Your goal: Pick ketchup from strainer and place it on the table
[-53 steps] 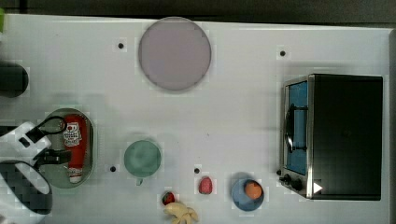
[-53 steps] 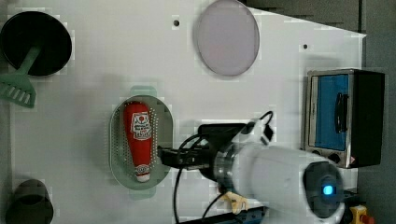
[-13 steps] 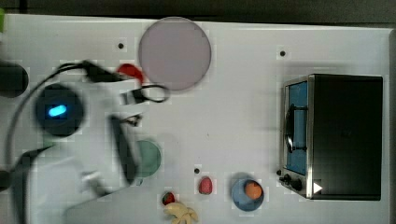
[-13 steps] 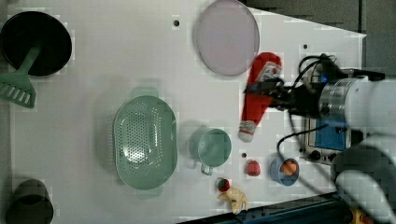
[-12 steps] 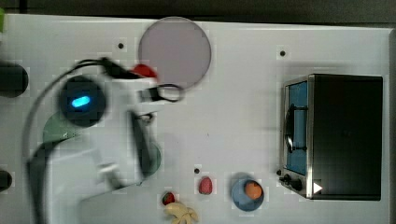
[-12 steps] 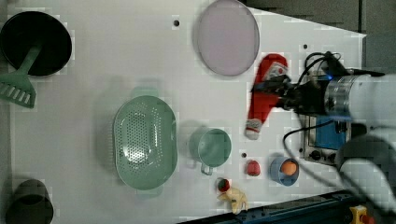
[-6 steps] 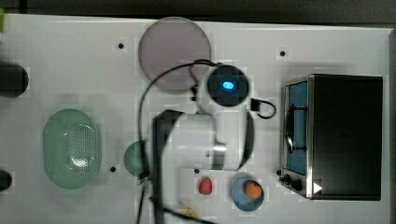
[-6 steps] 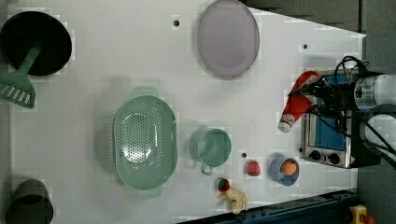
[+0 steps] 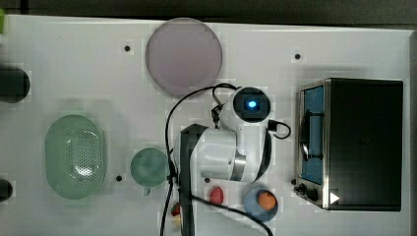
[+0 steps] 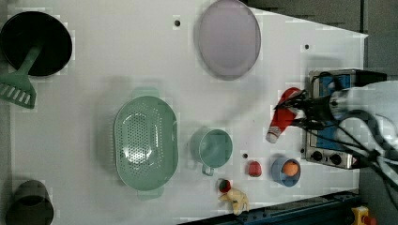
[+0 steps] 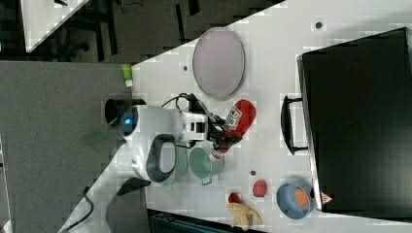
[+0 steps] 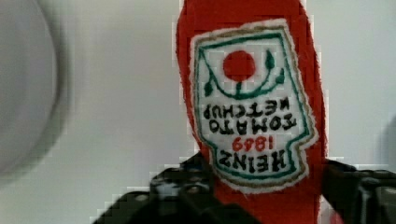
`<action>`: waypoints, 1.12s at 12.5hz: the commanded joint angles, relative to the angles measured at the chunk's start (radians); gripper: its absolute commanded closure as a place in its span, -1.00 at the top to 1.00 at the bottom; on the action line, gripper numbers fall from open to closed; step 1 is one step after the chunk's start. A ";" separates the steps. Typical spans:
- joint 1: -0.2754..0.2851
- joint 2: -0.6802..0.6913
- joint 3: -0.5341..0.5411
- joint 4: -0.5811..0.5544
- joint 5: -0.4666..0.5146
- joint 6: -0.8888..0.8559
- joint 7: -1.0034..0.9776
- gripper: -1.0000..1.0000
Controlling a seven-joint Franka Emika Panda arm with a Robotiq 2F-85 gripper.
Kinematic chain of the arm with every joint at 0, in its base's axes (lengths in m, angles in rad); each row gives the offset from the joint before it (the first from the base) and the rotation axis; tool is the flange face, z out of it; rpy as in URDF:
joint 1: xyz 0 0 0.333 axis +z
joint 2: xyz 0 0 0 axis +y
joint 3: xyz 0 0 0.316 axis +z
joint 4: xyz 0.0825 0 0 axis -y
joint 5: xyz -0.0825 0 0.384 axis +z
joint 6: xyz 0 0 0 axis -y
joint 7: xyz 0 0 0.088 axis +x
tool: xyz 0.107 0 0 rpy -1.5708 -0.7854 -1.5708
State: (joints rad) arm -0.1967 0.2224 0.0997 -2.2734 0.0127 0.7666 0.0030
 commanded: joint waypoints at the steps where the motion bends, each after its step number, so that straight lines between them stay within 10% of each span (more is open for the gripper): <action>1: 0.027 0.033 0.016 -0.023 0.002 0.074 -0.034 1.00; 14: 0.032 -0.214 0.073 0.502 0.002 -0.562 0.011 1.00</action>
State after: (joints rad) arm -0.1656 -0.0188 0.1659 -1.7744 0.0106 0.2375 0.0018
